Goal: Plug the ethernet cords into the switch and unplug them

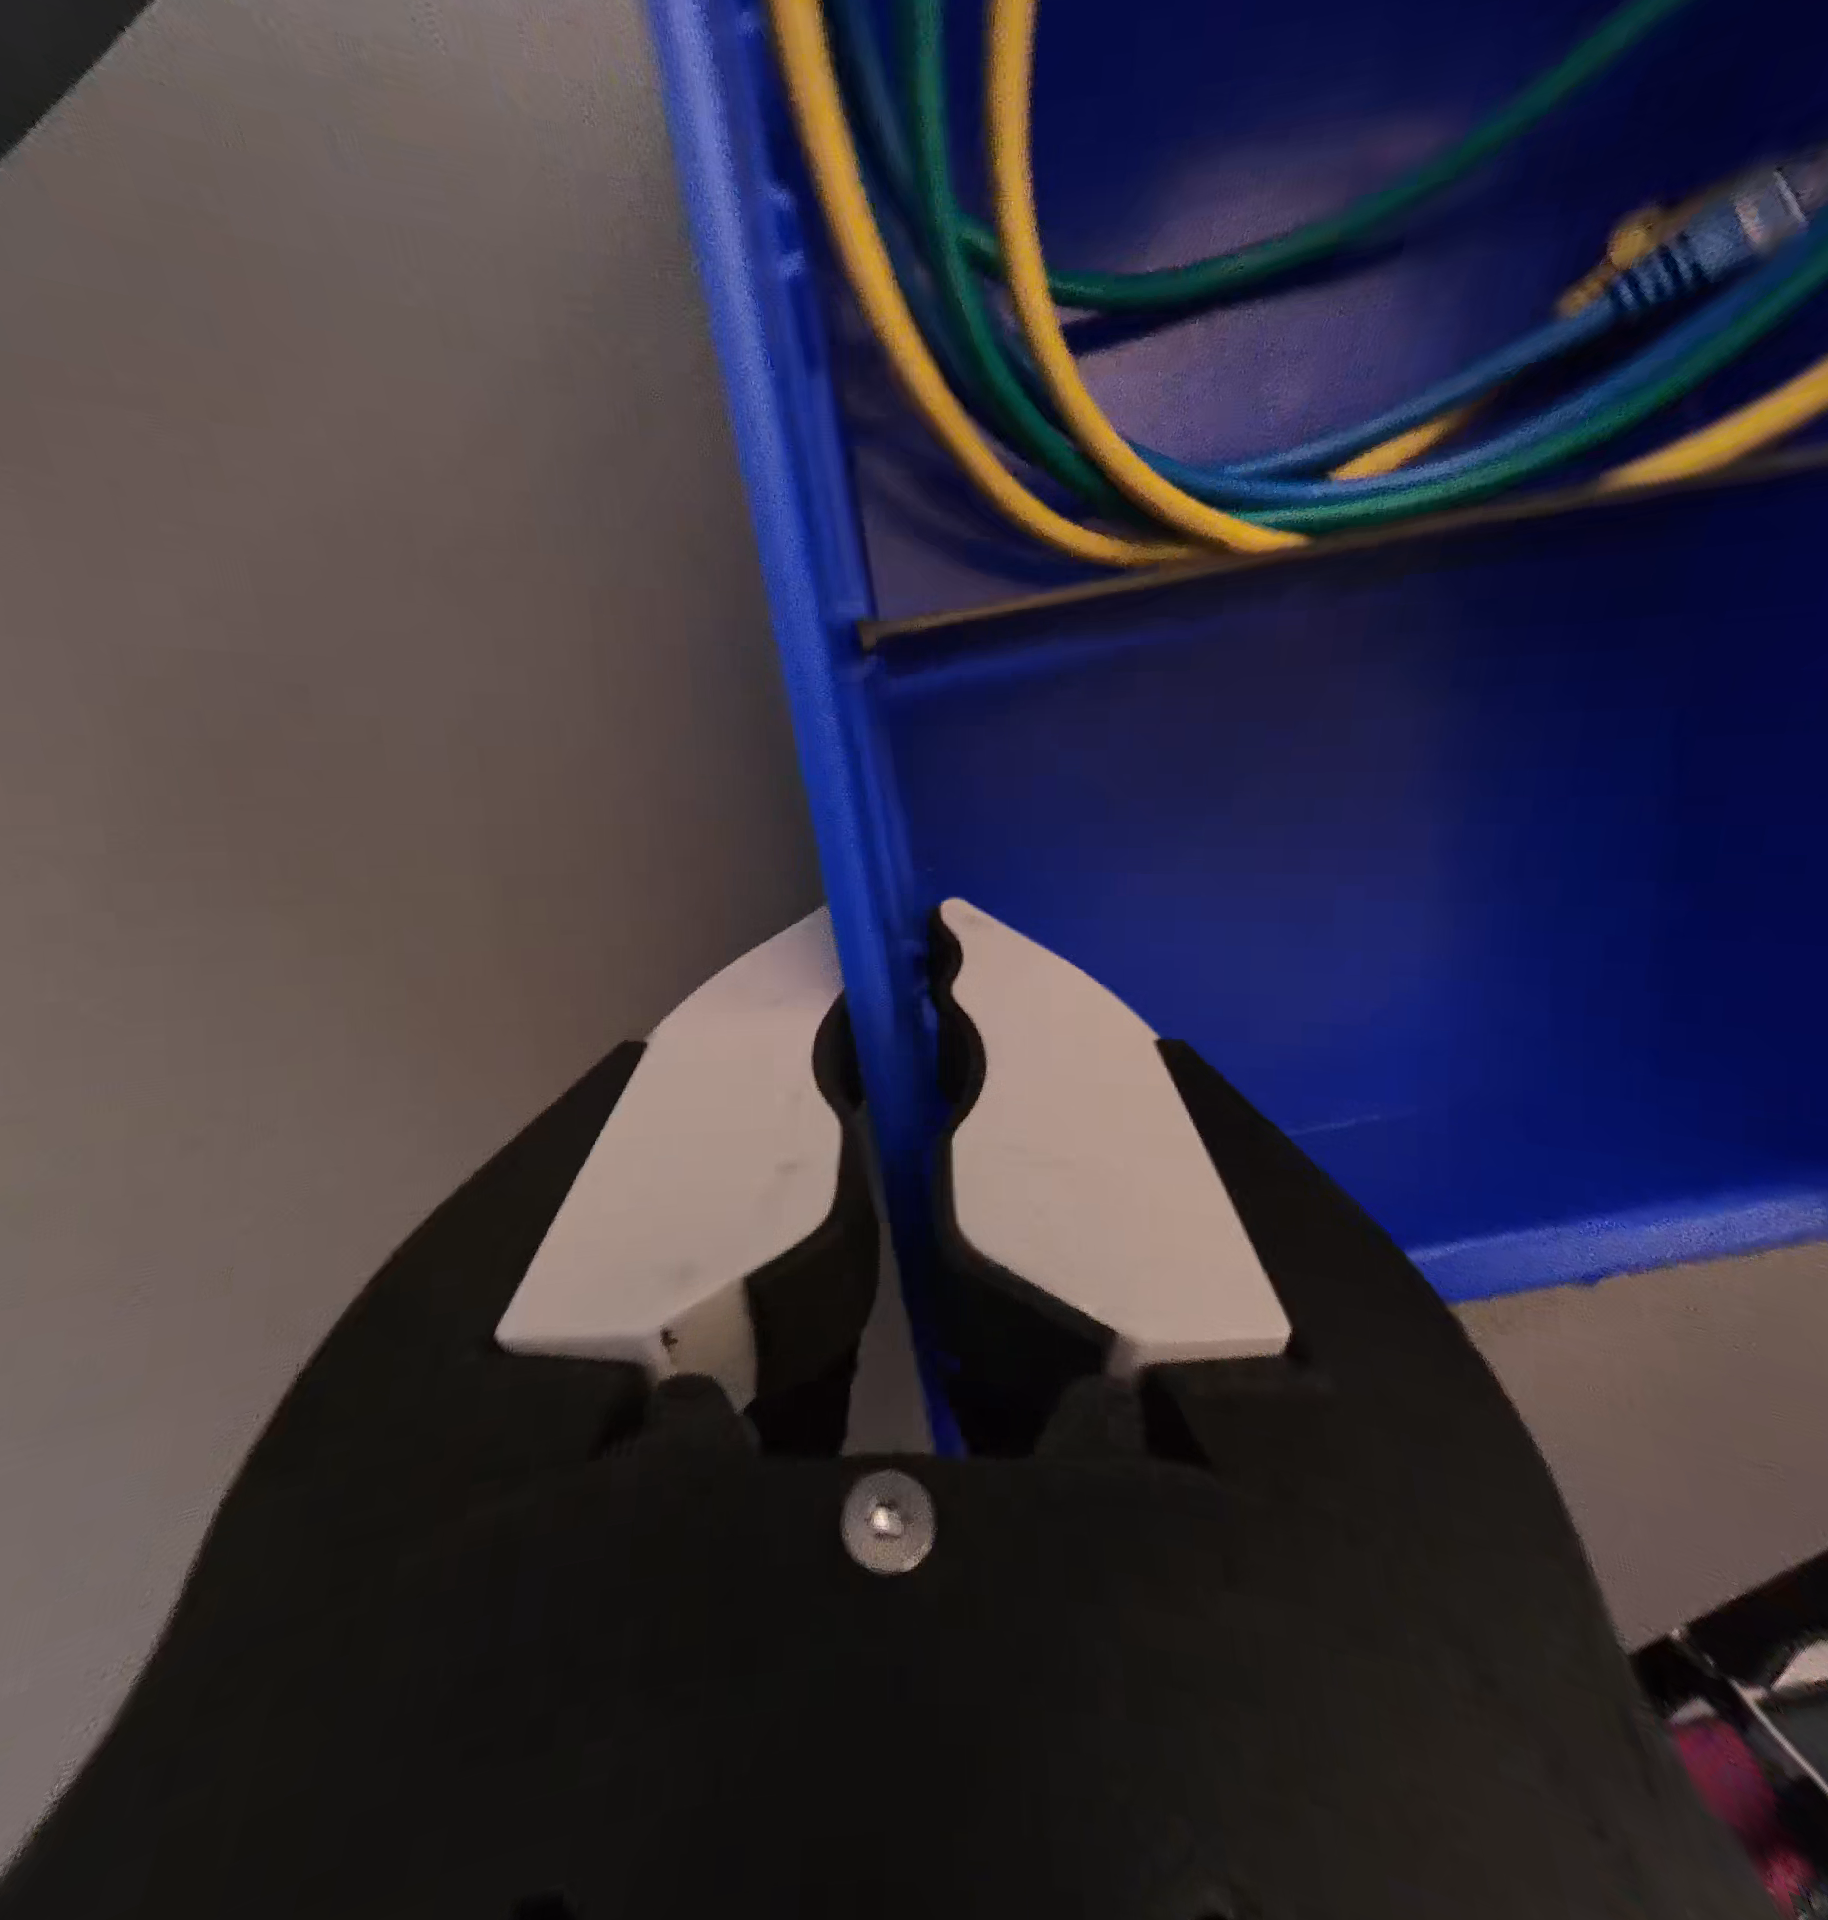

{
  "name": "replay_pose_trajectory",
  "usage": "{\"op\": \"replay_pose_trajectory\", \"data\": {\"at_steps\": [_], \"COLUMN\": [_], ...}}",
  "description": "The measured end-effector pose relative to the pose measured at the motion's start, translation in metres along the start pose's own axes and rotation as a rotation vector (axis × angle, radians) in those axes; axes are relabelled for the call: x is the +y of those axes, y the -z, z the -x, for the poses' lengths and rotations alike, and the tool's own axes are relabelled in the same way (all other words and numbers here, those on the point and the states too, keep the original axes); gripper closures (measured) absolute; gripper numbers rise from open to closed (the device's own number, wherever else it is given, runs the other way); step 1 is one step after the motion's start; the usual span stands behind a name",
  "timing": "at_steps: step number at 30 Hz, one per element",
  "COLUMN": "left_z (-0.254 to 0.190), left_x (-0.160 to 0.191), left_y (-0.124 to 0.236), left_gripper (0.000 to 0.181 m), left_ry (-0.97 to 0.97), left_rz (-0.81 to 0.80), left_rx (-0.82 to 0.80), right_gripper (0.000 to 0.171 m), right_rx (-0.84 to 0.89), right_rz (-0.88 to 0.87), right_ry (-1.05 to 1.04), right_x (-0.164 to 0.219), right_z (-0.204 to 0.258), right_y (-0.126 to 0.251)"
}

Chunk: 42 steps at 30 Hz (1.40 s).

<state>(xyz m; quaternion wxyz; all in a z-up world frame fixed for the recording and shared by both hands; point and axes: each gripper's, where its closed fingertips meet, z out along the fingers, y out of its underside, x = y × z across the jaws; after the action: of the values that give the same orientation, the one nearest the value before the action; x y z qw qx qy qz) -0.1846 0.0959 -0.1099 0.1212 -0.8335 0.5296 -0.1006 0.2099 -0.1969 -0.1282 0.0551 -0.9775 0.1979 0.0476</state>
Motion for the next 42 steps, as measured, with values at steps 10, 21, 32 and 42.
{"op": "replay_pose_trajectory", "data": {"at_steps": [10,21,32,42], "left_z": [0.111,0.192,0.181,0.192], "left_x": [0.082,0.164,0.170,0.167], "left_y": [0.034,0.066,0.070,0.070], "left_gripper": [0.172,0.171,0.165,0.165], "left_ry": [0.379,0.783,0.818,0.848], "left_rz": [-0.060,-0.183,-0.181,-0.215], "left_rx": [0.124,0.009,0.097,0.081], "right_gripper": [0.166,0.166,0.166,0.165], "right_rx": [-0.028,-0.020,-0.028,-0.031], "right_rz": [-0.026,0.018,0.036,0.046], "right_ry": [-0.078,-0.150,-0.038,-0.001], "right_x": [0.010,0.020,0.005,0.013], "right_z": [-0.037,-0.068,-0.049,-0.039], "right_y": [-0.010,-0.005,-0.008,-0.010]}}
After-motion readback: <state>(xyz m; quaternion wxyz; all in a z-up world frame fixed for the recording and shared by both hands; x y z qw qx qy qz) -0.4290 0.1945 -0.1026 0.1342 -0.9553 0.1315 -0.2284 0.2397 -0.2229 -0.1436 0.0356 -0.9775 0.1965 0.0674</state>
